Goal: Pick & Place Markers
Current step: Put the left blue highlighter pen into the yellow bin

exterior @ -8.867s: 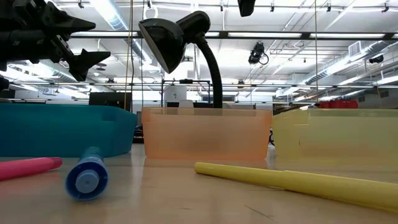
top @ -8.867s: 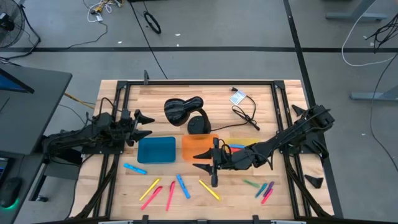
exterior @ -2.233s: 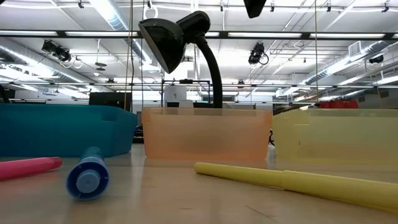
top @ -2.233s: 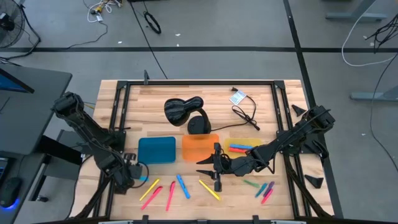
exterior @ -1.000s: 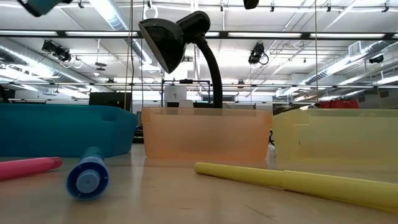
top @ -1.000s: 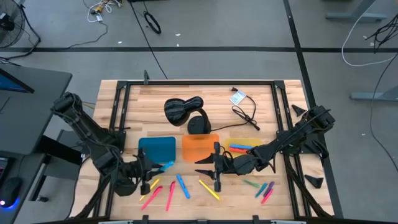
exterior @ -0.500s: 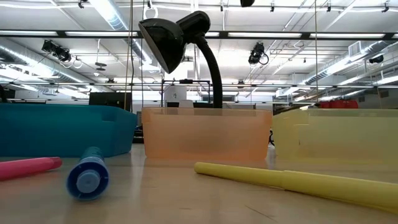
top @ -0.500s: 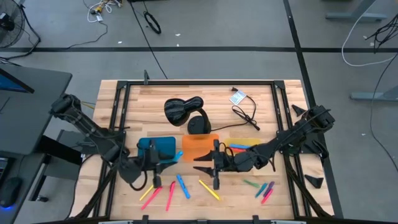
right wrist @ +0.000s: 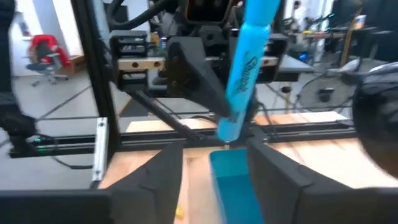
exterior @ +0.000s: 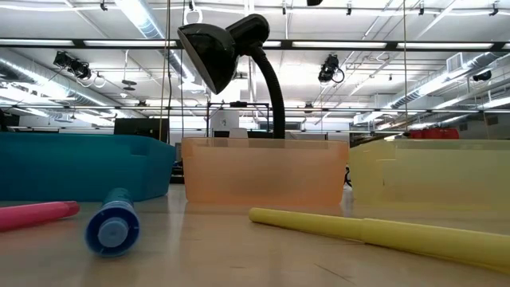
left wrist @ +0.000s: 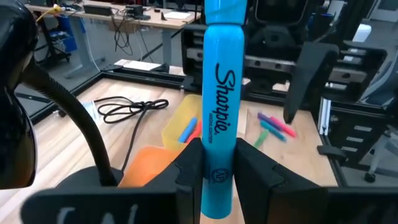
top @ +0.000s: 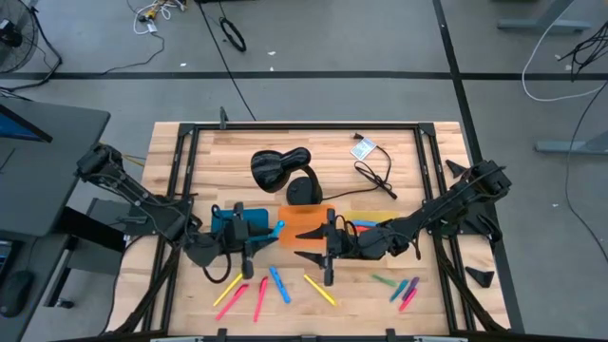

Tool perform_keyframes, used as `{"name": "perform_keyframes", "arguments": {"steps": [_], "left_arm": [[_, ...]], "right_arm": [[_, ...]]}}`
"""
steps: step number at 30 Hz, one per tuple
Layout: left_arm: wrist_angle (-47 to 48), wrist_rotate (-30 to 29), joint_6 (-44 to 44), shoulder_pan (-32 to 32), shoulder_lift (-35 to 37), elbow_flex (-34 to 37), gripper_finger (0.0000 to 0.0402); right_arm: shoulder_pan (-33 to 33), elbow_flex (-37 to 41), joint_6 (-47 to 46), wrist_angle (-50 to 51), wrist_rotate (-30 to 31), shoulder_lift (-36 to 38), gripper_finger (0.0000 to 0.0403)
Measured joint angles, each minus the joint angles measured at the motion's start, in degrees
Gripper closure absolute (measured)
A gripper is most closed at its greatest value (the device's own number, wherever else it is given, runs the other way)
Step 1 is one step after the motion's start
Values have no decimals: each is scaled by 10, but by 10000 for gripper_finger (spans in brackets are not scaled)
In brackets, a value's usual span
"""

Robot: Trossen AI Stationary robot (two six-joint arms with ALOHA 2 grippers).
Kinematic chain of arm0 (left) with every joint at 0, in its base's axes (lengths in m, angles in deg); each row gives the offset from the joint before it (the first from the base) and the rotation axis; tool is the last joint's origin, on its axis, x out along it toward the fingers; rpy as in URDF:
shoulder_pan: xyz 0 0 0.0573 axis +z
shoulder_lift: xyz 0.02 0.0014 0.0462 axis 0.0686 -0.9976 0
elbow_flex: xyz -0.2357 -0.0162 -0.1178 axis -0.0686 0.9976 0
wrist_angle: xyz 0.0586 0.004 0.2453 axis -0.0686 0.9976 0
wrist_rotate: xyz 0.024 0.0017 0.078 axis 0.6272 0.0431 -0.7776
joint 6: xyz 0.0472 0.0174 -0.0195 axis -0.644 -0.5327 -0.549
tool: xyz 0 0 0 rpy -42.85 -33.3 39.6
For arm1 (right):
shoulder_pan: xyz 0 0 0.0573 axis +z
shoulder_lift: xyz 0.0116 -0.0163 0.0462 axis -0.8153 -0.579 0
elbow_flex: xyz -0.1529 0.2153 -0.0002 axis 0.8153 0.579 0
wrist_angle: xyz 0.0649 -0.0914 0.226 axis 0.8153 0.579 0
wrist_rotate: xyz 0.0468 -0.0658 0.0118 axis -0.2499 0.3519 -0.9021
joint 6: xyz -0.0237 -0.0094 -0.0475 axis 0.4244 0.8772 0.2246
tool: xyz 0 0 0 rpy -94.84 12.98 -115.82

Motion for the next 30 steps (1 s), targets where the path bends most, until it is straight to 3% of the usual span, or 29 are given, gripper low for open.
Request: {"name": "perform_keyframes", "arguments": {"steps": [7, 12, 21, 30], "left_arm": [[-80, 33, -47, 16, -31, 0, 331], [-177, 87, -102, 50, -65, 1, 327], [-240, 159, -116, 106, -90, 0, 330], [-244, 162, -118, 104, -95, 0, 330]], "right_arm": [[-3, 0, 14, -2, 30, 32, 176], [-9, 0, 18, -3, 10, 43, 174], [-9, 0, 44, -24, -3, 43, 174], [-9, 0, 56, -17, -6, 44, 229]]}}
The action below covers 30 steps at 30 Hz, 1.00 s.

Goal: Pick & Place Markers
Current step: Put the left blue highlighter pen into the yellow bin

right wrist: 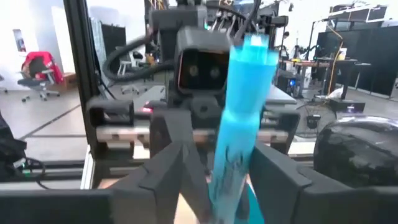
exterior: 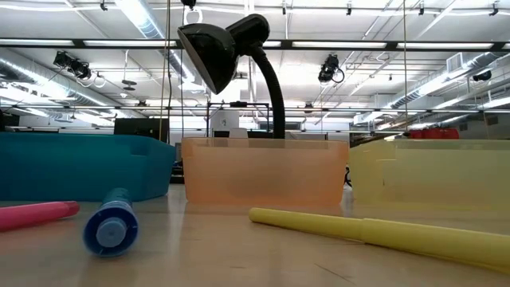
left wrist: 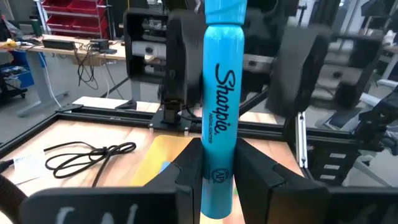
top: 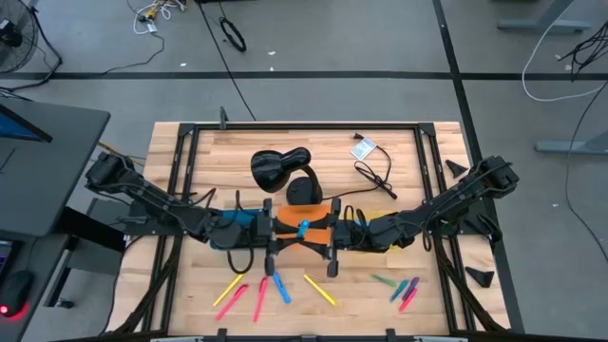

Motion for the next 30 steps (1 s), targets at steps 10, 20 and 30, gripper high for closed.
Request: {"name": "perform_keyframes", "arguments": {"steps": [10, 20, 30], "left_arm": [[-2, -1, -2, -1, 0, 0, 329], [-1, 0, 19, 0, 0, 0, 296], [14, 75, 68, -3, 1, 0, 270]], "right_arm": [[0, 0, -2, 1, 3, 0, 335], [0, 0, 5, 6, -2, 0, 358], [7, -1, 26, 129, -19, 27, 358]]}}
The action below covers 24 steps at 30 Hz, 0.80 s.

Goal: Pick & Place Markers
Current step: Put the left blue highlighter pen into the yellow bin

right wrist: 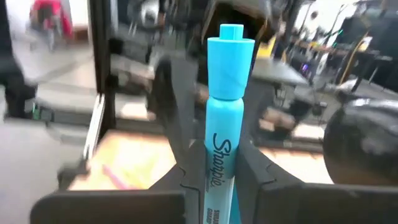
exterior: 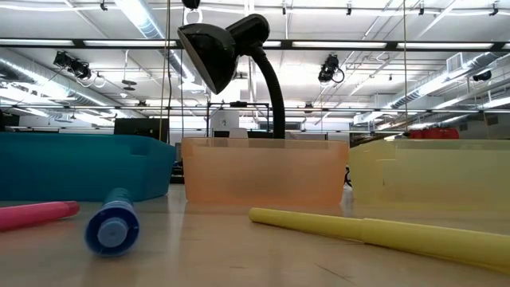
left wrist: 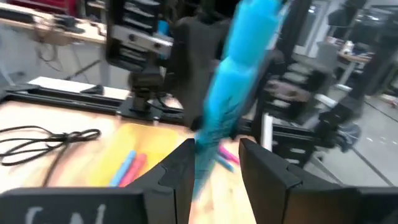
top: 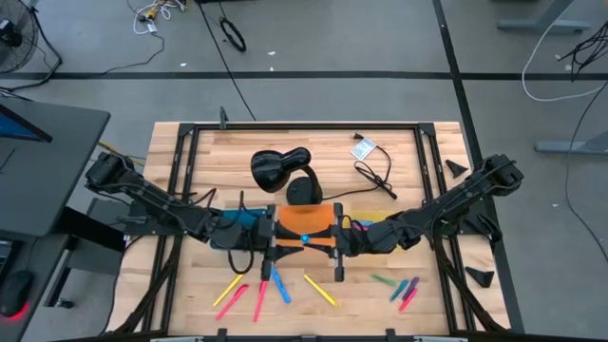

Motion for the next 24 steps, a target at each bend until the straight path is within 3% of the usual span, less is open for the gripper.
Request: {"name": "perform_keyframes", "arguments": {"steps": [11, 19, 24], "left_arm": [[59, 69, 55, -2, 1, 0, 269], [82, 70, 55, -4, 0, 0, 269], [95, 69, 55, -4, 0, 0, 268]], "right_arm": [[-8, 0, 84, 233, -37, 87, 358], [-24, 0, 326, 376, -140, 136, 358], [-26, 0, 397, 452, -146, 138, 358]]}}
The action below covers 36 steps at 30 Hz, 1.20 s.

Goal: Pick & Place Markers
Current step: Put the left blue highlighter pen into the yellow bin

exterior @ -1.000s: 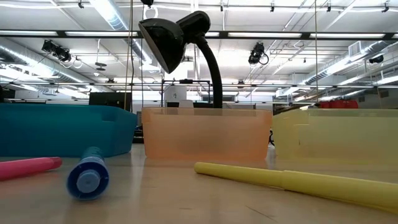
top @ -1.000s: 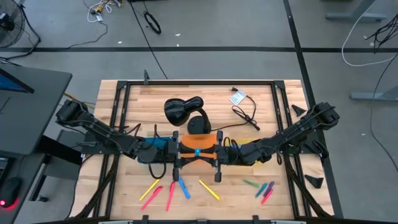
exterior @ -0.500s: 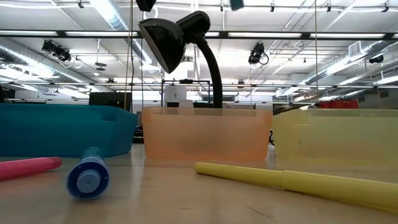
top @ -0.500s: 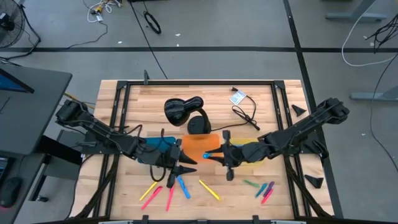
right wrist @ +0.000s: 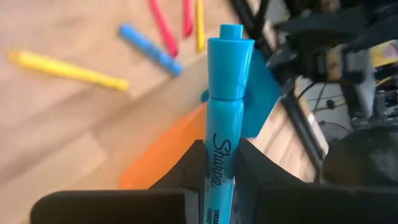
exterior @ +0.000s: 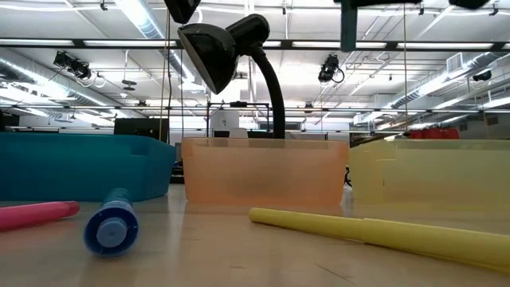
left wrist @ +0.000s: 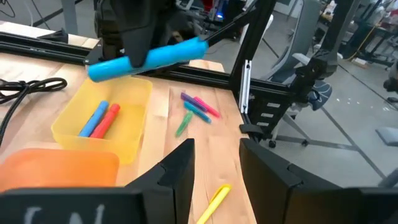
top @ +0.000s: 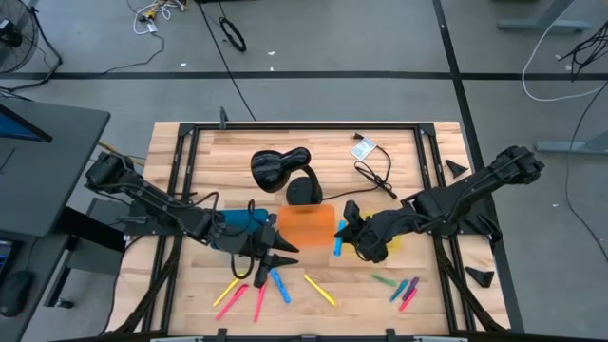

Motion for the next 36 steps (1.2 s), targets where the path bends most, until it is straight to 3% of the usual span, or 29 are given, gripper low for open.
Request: {"name": "perform_keyframes", "arguments": {"steps": [8, 17, 21, 24, 36], "left_arm": [[2, -4, 0, 0, 0, 0, 268], [7, -5, 0, 0, 0, 0, 268], [7, -5, 0, 0, 0, 0, 268], [7, -14, 0, 0, 0, 0, 268], [6, -69, 29, 2, 0, 0, 268]], "right_arm": [[1, 0, 16, 85, 0, 0, 358], [1, 0, 16, 114, -13, 0, 358], [0, 0, -22, 129, -20, 0, 358], [0, 0, -144, 131, -21, 0, 358], [0, 0, -807, 160, -10, 0, 358]]}}
